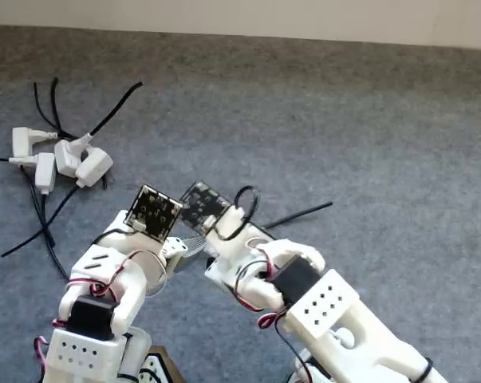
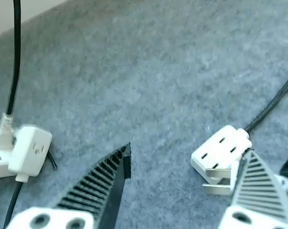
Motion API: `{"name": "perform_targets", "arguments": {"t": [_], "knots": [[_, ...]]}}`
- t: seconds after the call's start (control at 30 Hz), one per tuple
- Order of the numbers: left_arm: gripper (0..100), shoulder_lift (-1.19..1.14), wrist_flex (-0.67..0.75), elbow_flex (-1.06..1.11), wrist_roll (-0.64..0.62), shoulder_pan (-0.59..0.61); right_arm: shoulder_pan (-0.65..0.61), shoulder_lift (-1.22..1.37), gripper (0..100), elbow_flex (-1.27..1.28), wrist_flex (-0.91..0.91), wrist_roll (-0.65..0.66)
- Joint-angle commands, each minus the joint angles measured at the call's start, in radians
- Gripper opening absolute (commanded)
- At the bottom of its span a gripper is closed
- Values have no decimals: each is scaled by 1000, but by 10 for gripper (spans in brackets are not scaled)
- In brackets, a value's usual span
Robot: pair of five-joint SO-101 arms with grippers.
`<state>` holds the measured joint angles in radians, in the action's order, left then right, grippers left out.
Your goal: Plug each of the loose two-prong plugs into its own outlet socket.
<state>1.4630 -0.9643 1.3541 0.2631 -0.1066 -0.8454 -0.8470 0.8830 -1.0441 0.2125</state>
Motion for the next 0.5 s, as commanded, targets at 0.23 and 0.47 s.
{"name": "perform_targets", "arguments": {"t": [0.23, 0.47], "knots": [[337, -4, 14, 31, 12, 24, 62, -59, 6, -213, -85, 0], [337, -10, 64, -15, 6, 119, 65, -36, 6, -188, -101, 25]]}}
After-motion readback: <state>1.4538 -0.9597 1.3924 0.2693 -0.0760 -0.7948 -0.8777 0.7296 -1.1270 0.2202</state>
